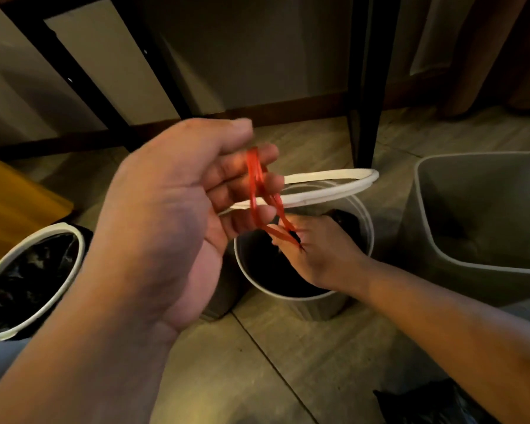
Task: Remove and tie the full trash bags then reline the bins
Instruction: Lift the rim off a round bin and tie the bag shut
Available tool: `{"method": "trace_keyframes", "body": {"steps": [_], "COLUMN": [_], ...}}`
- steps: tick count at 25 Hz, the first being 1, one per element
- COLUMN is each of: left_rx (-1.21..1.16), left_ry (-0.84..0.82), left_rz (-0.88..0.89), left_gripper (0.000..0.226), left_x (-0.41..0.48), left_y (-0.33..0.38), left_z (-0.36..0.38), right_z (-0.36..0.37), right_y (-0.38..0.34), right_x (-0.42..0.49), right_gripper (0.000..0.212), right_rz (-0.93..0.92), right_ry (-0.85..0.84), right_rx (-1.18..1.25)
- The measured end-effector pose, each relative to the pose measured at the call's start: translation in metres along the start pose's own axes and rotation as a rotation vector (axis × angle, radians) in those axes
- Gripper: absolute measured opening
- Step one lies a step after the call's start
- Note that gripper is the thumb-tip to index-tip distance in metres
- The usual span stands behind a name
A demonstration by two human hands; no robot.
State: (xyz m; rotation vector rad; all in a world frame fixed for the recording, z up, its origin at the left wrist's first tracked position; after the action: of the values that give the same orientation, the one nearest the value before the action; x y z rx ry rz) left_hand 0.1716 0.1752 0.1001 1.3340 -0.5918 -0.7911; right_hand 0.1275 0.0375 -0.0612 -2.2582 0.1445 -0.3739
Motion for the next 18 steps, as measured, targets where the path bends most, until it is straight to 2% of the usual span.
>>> {"method": "trace_keyframes", "body": {"steps": [4, 7, 9, 11, 14, 18], "left_rx": [0.254, 0.233, 0.166, 0.112, 0.096, 0.144], "left_ry": [0.128, 0.139, 0.224, 0.263, 0.255, 0.212], "left_rz": [0.126, 0.107, 0.095, 0.087, 0.080, 0.123], "left_gripper": [0.007, 0.019, 0.028, 0.026, 0.021, 0.036], "left_x": [0.001, -0.005, -0.011, -0.017, -0.024, -0.026], "left_y": [0.011, 0.010, 0.007, -0.002, -0.013, -0.007], "left_z": [-0.003, -0.001, 0.000, 0.007, 0.014, 0.014], "right_z": [0.008, 0.013, 0.013, 0.010, -0.012, -0.056], "right_y": [0.010, 0.019, 0.024, 0.026, 0.015, -0.023], "right_x": [0.003, 0.001, -0.002, -0.006, -0.021, -0.041], "right_gripper": [0.031, 0.037, 0.036, 0.034, 0.035, 0.035], "right_rz": [0.067, 0.097, 0.138, 0.134, -0.004, -0.392], "right_ry": [-0.077, -0.069, -0.087, -0.109, -0.065, 0.189], "right_rx": [-0.074, -0.090, -0.066, -0.052, 0.097, 0.051]}}
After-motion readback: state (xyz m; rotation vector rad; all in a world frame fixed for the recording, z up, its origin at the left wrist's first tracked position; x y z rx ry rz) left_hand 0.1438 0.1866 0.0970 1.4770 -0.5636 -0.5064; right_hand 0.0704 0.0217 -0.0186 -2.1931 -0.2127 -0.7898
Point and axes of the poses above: each hand's wrist, its own x-axis towards the middle knuckle, its own z-axis out of the palm, y = z × x, the point moved 4 cm from there along x, towards the middle knuckle
